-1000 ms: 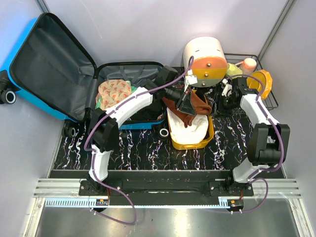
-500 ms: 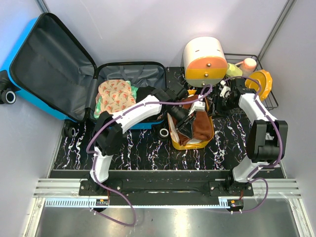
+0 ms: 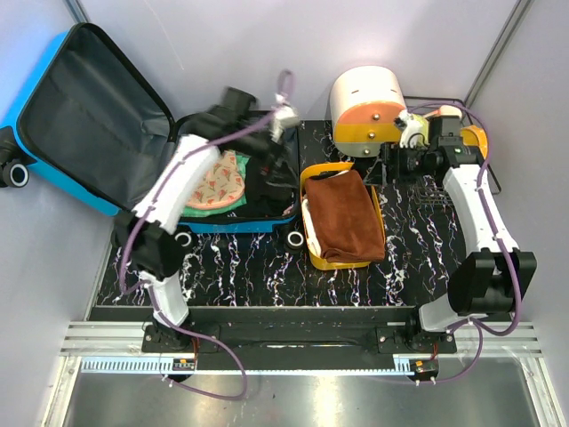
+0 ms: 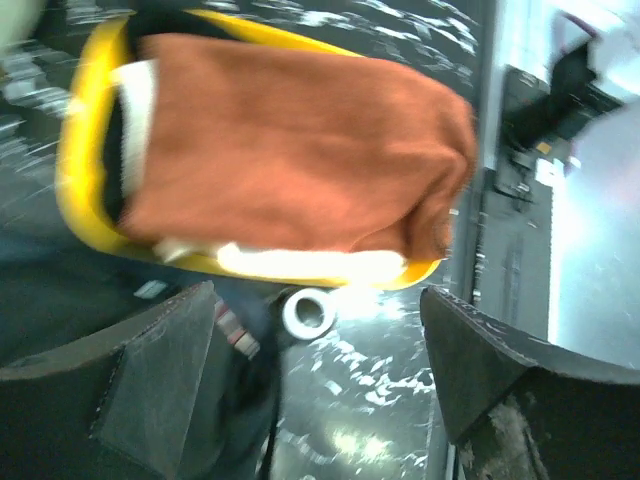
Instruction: Open, take out, and arrange the luggage
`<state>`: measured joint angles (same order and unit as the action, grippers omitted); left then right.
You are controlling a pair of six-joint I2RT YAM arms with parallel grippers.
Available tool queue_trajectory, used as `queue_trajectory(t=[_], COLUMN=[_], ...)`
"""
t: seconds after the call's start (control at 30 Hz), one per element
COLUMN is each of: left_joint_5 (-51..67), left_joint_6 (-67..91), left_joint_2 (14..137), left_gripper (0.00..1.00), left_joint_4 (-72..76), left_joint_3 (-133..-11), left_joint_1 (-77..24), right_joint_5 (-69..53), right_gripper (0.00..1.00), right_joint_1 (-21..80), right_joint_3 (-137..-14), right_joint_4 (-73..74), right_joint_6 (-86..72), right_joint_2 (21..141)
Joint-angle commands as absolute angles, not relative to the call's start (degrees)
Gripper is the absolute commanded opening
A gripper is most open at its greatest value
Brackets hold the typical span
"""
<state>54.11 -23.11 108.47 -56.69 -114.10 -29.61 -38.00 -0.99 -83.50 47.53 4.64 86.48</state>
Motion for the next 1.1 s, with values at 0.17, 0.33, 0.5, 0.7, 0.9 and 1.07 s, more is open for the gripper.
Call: queue_trajectory(t=[0.17, 0.33, 0.5, 0.7, 0.9, 1.07], left_joint_5=[34.91, 22.78, 23.62, 28.56, 32.15, 34.89], left_joint_6=[-18.39, -11.08, -16.33, -39.97, -47.28, -57.11], left_joint_2=[101.52, 103.00, 105.20, 108.36, 115.57, 122.68], left_gripper=[0.90, 0.91, 0.89, 0.88, 0.92, 0.92], left_joint_4=[-57.76, -50.03, -44.39, -48.23, -56.14, -65.47], left_joint_3=[-106.73, -101.61, -96.51, -98.60, -110.55, -117.07], left_joint_1=[1.65, 6.76, 6.24, 6.15, 6.15, 5.27], right_joint_5=[-35.17, -30.42, -29.18, -29.79, -29.88, -30.32], right_gripper=[0.78, 0.78, 0.79, 0.80, 0.82, 0.85], right_joint_1=[10.54, 13.27, 13.18, 13.18, 13.10, 13.18], right_joint_3=[-79.72, -78.92, -82.87, -85.16, -84.73, -84.46], right_joint_4=[50.46, 44.65, 44.56, 46.66, 47.81, 48.07], right_joint_6=[10.72, 7.83, 6.94, 7.73, 8.09, 8.96], right_joint_2=[91.66, 98.43, 101.95, 100.20, 97.21, 95.19])
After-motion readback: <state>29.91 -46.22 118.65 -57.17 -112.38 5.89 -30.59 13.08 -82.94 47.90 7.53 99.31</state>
